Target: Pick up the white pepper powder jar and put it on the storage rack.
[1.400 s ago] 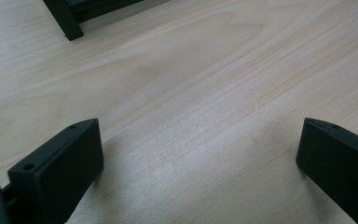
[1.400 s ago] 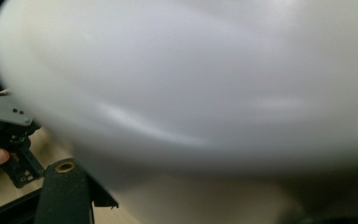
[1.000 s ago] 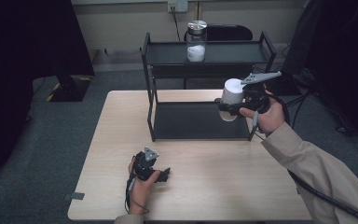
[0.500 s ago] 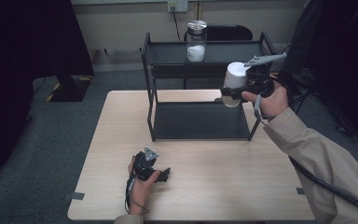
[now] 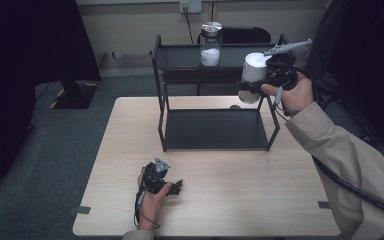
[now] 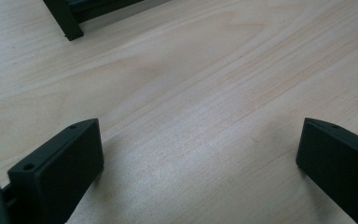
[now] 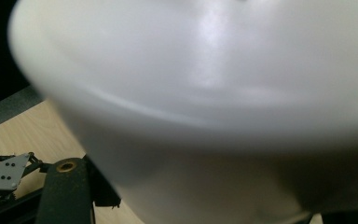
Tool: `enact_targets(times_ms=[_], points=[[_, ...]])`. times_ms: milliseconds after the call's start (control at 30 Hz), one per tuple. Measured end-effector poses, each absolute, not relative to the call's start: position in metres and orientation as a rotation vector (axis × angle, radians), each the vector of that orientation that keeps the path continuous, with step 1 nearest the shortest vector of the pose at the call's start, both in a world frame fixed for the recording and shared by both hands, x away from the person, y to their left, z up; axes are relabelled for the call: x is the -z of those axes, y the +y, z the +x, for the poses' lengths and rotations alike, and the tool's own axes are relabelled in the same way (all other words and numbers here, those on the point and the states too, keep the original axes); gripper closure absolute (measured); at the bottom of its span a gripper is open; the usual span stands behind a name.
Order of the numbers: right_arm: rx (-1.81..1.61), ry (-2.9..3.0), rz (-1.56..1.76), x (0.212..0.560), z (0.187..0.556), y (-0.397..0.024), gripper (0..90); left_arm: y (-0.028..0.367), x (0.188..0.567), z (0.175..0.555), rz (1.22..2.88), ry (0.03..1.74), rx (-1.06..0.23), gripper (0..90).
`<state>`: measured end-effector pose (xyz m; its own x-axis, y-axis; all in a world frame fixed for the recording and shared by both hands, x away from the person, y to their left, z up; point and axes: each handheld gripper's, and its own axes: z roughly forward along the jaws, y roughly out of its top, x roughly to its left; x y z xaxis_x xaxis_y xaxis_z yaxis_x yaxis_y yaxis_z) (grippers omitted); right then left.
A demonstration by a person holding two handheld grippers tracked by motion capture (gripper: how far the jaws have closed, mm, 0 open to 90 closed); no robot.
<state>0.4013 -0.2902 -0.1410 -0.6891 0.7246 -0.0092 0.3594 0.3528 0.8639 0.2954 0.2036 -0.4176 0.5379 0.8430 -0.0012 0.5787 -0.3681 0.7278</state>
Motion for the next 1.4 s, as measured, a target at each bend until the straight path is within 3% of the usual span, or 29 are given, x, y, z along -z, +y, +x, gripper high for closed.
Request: enact_targets(times_ms=[867, 1400], points=[[-1.238, 2.166, 0.923, 0.072, 0.412, -0.274, 30.2, 0.204, 0.418, 0.295, 2.088, 1.143, -0.494, 0.0], [-1.230, 2.118, 0.991, 0.073, 0.453, -0.258, 30.2, 0.204, 0.418, 0.295, 2.087, 1.144, -0.494, 0.0]])
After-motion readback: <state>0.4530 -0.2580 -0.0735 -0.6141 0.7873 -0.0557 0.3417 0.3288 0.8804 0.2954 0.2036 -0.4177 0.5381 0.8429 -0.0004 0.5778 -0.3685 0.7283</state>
